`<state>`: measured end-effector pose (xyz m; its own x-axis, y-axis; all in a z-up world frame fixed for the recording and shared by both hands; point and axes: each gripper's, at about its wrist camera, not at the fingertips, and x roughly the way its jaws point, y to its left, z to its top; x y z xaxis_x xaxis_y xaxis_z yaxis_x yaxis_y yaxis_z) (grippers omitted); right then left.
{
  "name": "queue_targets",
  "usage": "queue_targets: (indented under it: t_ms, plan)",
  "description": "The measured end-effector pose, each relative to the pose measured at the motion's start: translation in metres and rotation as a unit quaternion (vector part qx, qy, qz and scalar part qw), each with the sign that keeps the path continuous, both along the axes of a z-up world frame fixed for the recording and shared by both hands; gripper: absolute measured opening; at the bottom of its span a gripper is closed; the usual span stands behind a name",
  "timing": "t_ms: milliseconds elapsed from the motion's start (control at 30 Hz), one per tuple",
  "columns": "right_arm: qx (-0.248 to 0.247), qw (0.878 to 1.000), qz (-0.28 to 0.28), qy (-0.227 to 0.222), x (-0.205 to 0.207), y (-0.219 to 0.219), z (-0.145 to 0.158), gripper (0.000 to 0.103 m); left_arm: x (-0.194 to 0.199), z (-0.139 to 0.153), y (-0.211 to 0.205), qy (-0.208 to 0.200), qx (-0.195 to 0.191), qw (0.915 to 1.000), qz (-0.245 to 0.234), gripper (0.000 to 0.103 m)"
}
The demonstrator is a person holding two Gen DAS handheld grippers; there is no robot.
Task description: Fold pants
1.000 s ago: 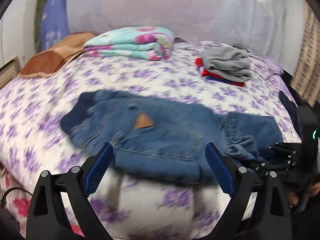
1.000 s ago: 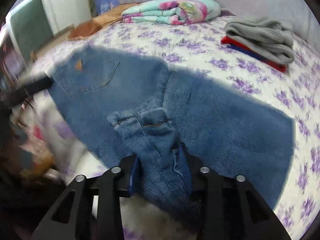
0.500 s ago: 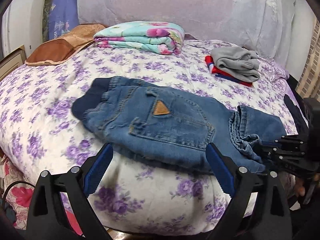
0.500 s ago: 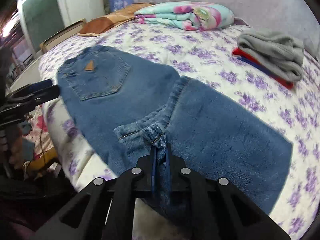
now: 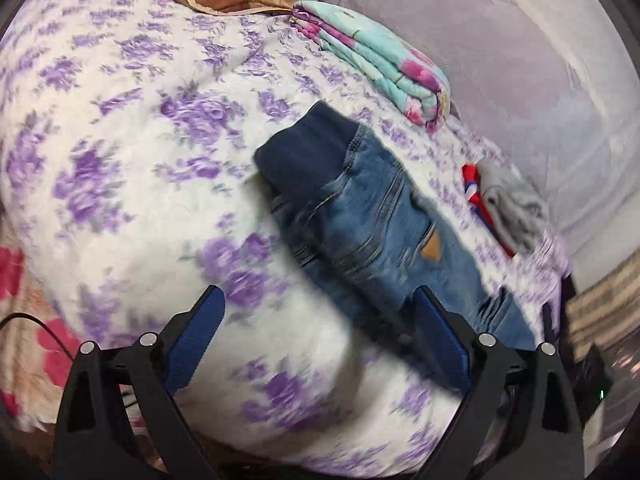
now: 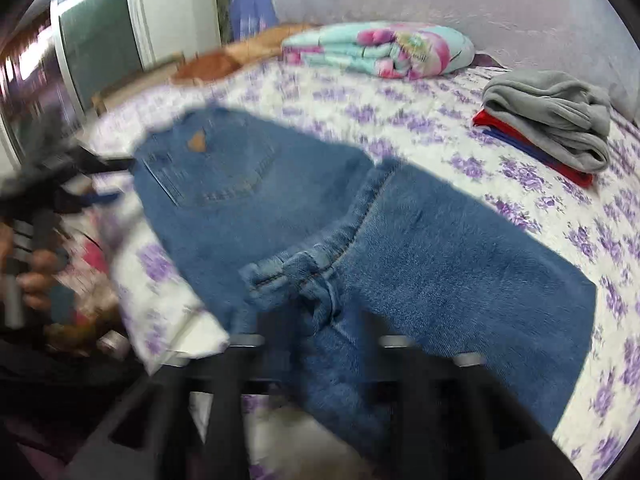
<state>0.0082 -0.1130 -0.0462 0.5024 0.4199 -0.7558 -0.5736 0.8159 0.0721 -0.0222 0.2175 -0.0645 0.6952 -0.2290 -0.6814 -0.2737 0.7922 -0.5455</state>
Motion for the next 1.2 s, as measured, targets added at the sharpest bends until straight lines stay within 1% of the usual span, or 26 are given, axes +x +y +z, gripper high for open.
queue_targets:
  t_ms: [33, 67, 133, 167, 200, 333, 367, 400, 433, 467, 500, 567, 633, 700, 733, 833, 867, 900, 933, 967, 1033, 1067, 1100, 1133, 1167, 1200]
  plan:
    - [0.021, 0.999, -0.003, -0.025, -0.007, -0.007, 0.011, 0.066, 0.005, 0.001, -0.002, -0.007, -0.011, 0.9999, -0.007, 0.093]
    - [0.026, 0.999, -0.003, -0.04, -0.012, -0.009, 0.017, 0.066, 0.014, 0.001, -0.005, -0.011, -0.027, 0.9994, -0.017, 0.094]
    - [0.027, 0.998, -0.003, -0.054, -0.019, -0.012, 0.025, 0.066, 0.03, -0.007, -0.004, -0.002, -0.061, 0.998, -0.017, 0.094]
    - [0.028, 0.998, -0.003, -0.058, -0.021, -0.013, 0.027, 0.066, 0.038, -0.014, -0.002, 0.006, -0.087, 0.9961, -0.009, 0.094]
    - [0.026, 0.998, -0.005, -0.06, -0.023, -0.014, 0.028, 0.066, 0.043, -0.016, -0.001, 0.004, -0.1, 0.9949, 0.0, 0.094]
    - [0.028, 0.998, -0.022, -0.05, -0.024, -0.028, 0.024, 0.055, 0.056, -0.016, 0.0, -0.011, -0.109, 0.9937, 0.022, 0.095]
    - [0.03, 0.998, -0.027, -0.048, -0.025, -0.033, 0.024, 0.051, 0.056, -0.014, 0.0, -0.018, -0.111, 0.9934, 0.024, 0.093]
    - [0.031, 0.998, -0.033, -0.047, -0.025, -0.037, 0.022, 0.048, 0.055, -0.011, -0.001, -0.027, -0.109, 0.9934, 0.021, 0.073]
    - [0.032, 0.998, -0.042, -0.046, -0.025, -0.042, 0.021, 0.043, 0.054, -0.006, -0.005, -0.039, -0.097, 0.9945, 0.013, 0.058]
    - [0.034, 0.997, -0.051, -0.046, -0.027, -0.048, 0.021, 0.04, 0.051, 0.005, -0.012, -0.046, -0.052, 0.9976, 0.005, 0.04]
    - [0.038, 0.996, -0.06, -0.046, -0.027, -0.054, 0.021, 0.04, 0.049, 0.014, -0.017, -0.054, -0.021, 0.9983, -0.003, 0.034]
    - [0.051, 0.994, -0.084, -0.049, -0.03, -0.072, 0.023, 0.04, 0.04, 0.036, -0.035, -0.079, 0.035, 0.9961, -0.016, 0.031]
    - [0.062, 0.99, -0.109, -0.057, -0.033, -0.09, 0.027, 0.039, 0.033, 0.061, -0.06, -0.107, 0.086, 0.9897, -0.039, 0.031]
    - [0.069, 0.986, -0.135, -0.072, -0.037, -0.111, 0.034, 0.039, 0.023, 0.091, -0.098, -0.142, 0.143, 0.9759, -0.082, 0.031]
    - [0.072, 0.983, -0.148, -0.08, -0.039, -0.12, 0.038, 0.039, 0.017, 0.107, -0.126, -0.163, 0.177, 0.964, -0.114, 0.031]
    - [0.084, 0.972, -0.193, -0.107, -0.048, -0.155, 0.053, 0.039, 0.006, 0.129, -0.19, -0.196, 0.223, 0.9338, -0.2, 0.031]
    - [0.085, 0.968, -0.206, -0.114, -0.052, -0.164, 0.056, 0.039, 0.001, 0.13, -0.226, -0.2, 0.235, 0.9172, -0.251, 0.033]
    - [0.087, 0.965, -0.218, -0.119, -0.055, -0.175, 0.058, 0.039, -0.001, 0.127, -0.247, -0.198, 0.245, 0.9067, -0.28, 0.034]
    - [0.086, 0.961, -0.233, -0.123, -0.059, -0.187, 0.06, 0.04, -0.005, 0.119, -0.272, -0.193, 0.261, 0.8924, -0.314, 0.035]
    - [0.086, 0.958, -0.243, -0.123, -0.062, -0.195, 0.059, 0.04, -0.007, 0.101, -0.305, -0.176, 0.283, 0.8717, -0.359, 0.036]
    - [0.088, 0.954, -0.264, -0.116, -0.067, -0.212, 0.054, 0.042, -0.004, 0.061, -0.344, -0.128, 0.312, 0.8432, -0.419, 0.037]
    - [0.093, 0.953, -0.266, -0.107, -0.068, -0.218, 0.051, 0.05, 0.001, 0.033, -0.359, -0.094, 0.323, 0.8325, -0.44, 0.039]
    - [0.097, 0.953, -0.27, -0.099, -0.07, -0.224, 0.048, 0.056, 0.001, 0.022, -0.363, -0.091, 0.329, 0.8295, -0.442, 0.039]
    - [0.105, 0.953, -0.271, -0.091, -0.072, -0.229, 0.046, 0.068, -0.002, 0.022, -0.363, -0.103, 0.33, 0.8303, -0.437, 0.039]
    - [0.111, 0.953, -0.269, -0.087, -0.074, -0.233, 0.044, 0.077, -0.003, 0.03, -0.359, -0.108, 0.321, 0.835, -0.434, 0.039]
    - [0.118, 0.953, -0.267, -0.084, -0.075, -0.237, 0.044, 0.079, -0.004, 0.036, -0.355, -0.107, 0.309, 0.8395, -0.434, 0.039]
